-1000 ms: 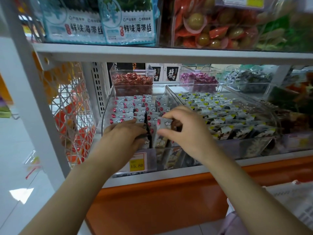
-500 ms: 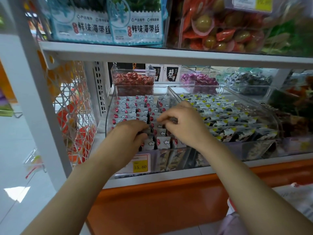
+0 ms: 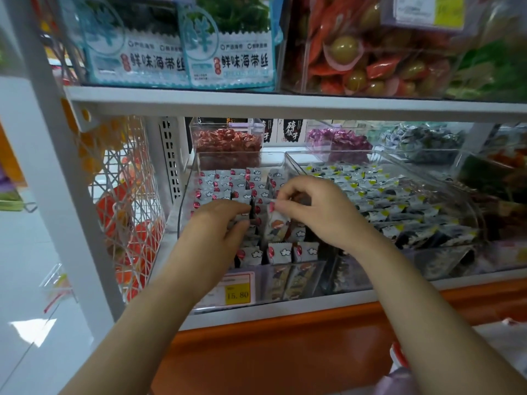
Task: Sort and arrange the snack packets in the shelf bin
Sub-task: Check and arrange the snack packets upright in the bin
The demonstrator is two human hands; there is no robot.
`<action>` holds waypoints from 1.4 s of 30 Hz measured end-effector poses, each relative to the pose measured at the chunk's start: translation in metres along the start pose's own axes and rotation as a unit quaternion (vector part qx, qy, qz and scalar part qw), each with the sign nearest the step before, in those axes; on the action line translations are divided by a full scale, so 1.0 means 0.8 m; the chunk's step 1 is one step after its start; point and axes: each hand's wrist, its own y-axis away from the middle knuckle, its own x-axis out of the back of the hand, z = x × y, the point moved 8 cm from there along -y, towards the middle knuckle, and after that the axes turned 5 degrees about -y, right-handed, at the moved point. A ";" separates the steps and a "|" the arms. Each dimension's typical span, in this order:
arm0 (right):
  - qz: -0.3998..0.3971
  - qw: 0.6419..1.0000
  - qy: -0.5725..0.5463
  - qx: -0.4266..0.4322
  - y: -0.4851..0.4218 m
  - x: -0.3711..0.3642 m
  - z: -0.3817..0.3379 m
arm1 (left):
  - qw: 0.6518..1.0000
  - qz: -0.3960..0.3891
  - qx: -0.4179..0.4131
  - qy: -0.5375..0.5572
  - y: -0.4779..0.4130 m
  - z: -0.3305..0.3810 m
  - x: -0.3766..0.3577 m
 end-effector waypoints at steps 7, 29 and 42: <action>0.151 0.985 -0.086 0.015 0.030 0.040 -0.003 | 1.000 0.018 -0.001 0.023 0.002 0.005 0.001; 0.139 0.749 -0.619 -0.192 0.055 -0.001 0.038 | 0.760 -0.010 0.307 0.573 0.021 -0.029 -0.018; 0.198 0.725 -0.629 -0.200 0.058 0.013 0.056 | 0.753 -0.098 0.229 0.609 0.016 0.002 -0.020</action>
